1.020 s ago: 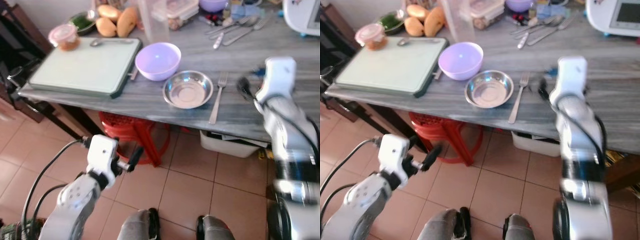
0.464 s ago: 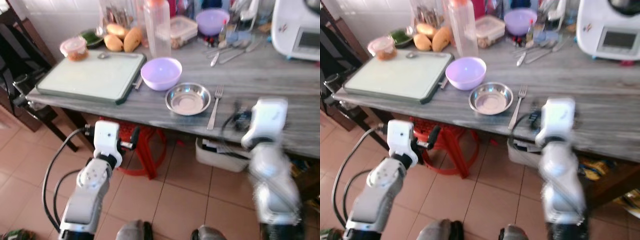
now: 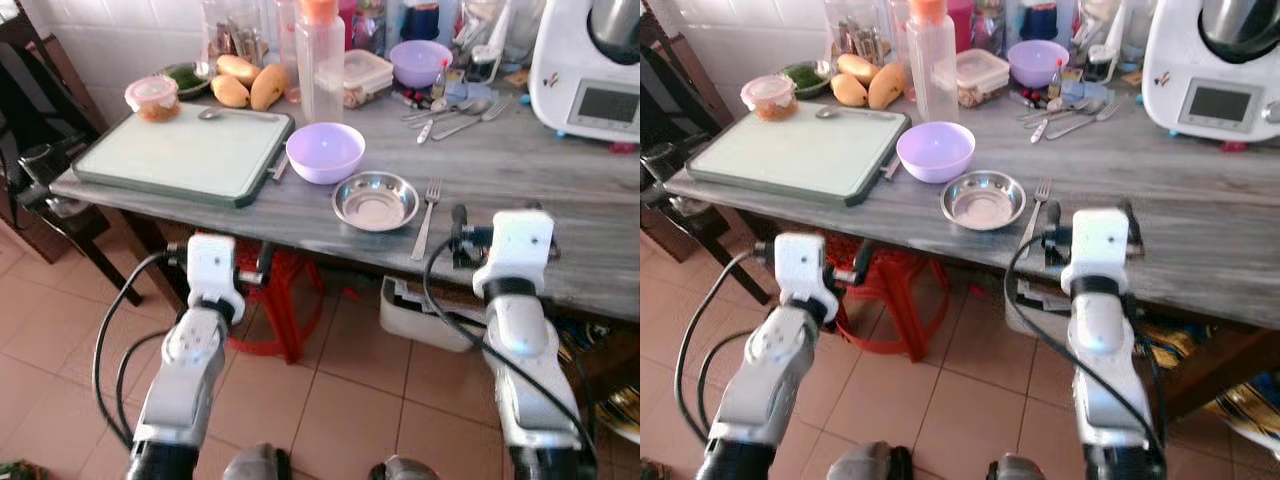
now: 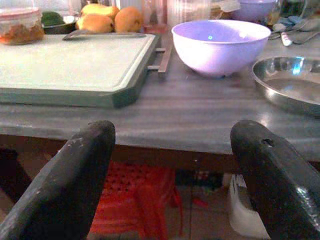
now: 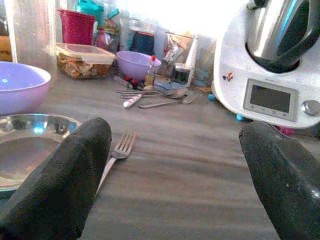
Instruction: Setting the table
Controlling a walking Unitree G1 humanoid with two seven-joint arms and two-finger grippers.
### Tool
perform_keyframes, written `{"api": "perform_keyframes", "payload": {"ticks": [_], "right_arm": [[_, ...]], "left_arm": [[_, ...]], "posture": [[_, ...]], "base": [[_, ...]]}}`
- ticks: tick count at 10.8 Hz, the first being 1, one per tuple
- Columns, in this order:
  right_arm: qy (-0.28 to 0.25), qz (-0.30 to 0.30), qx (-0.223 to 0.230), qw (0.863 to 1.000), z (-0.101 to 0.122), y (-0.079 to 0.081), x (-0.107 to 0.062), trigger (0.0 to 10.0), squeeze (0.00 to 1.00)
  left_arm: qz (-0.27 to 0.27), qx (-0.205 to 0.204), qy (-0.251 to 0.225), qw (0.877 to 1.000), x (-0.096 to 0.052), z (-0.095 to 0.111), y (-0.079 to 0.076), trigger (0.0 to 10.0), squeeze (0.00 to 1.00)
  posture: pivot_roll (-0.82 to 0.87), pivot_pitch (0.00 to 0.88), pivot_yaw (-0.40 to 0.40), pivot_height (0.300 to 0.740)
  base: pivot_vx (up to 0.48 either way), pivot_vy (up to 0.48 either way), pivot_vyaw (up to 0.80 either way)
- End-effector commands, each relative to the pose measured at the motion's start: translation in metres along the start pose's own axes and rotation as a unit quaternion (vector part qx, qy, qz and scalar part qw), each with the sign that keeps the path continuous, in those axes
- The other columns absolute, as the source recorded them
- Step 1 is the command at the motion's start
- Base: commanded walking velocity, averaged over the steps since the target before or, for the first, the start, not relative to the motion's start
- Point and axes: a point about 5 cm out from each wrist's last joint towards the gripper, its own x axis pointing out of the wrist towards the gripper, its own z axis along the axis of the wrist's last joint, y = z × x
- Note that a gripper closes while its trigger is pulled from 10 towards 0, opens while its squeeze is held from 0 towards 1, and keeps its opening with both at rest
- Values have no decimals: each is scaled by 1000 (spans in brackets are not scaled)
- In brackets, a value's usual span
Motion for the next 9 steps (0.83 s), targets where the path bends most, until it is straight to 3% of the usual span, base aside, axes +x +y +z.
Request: {"api": "perform_keyframes", "payload": {"ticks": [1, 4, 9], "right_arm": [[2, 7, 9, 1000, -2, 3, 1, 10000, 0], [16, 19, 36, 999, -6, 11, -1, 10000, 0], [6, 30, 42, 999, -4, 12, 3, 10000, 0]], "left_arm": [[10, 4, 3, 1000, 0, -3, 5, 10000, 0], [10, 7, 2, 1000, -1, -4, 6, 10000, 0], [10, 5, -1, 1000, -3, -6, 4, 10000, 0]], "posture": [[-57, 0, 51, 740], [-47, 0, 48, 740], [-47, 0, 43, 740]], "base": [[-322, 0, 0], [-342, 0, 0], [-250, 0, -285]]}}
